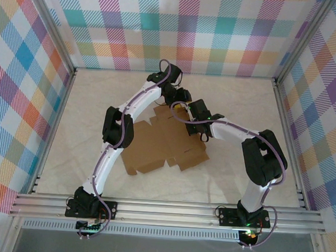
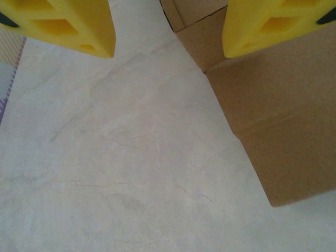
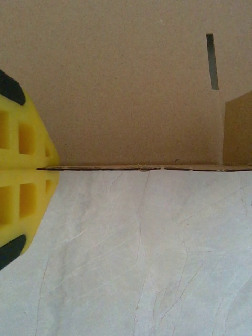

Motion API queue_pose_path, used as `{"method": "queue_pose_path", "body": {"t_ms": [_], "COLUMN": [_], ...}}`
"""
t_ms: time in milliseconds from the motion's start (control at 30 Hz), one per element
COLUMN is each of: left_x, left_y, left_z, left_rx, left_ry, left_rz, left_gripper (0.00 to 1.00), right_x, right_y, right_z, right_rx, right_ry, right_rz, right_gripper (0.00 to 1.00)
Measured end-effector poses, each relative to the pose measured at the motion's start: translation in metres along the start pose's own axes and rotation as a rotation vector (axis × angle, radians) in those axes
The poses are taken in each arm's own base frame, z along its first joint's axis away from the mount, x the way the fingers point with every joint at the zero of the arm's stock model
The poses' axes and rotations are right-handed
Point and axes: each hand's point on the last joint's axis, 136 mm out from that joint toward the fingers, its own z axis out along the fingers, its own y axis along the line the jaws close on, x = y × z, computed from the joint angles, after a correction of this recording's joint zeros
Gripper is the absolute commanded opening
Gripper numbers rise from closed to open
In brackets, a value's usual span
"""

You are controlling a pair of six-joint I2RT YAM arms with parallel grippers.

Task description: Fold the paper box

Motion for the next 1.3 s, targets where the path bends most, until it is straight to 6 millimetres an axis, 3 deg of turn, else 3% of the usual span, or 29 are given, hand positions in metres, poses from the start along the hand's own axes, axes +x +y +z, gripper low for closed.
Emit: {"method": "queue_pose_path", "body": {"t_ms": [367,533,1000,1300], "left_x": [0.013,0.022,0.025,0.026], "left_y": [-0.002,-0.001,0.0,0.0], "left_z": [0.006,0.012,0.014,0.014], "left_rx": [0.022,0.014,0.007,0.009], "left_ry": [0.056,0.08,0.088,0.09], "left_rz": [-0.069,-0.086,-0.107,-0.107], "left_gripper": [0.45,0.5,0.26,0.18], "right_x": [0.0,0.001,-0.002,-0.003], "right_y": [-0.001,0.001,0.0,-0.004], "right_z": [0.0,0.001,-0.001,-0.001], "right_rx": [0.007,0.009,0.026,0.056], "right_ry": [0.0,0.002,0.0,0.0], "right_rz": [-0.001,-0.006,-0.026,-0.051], "right_gripper": [0.0,0.0,0.0,0.0]}}
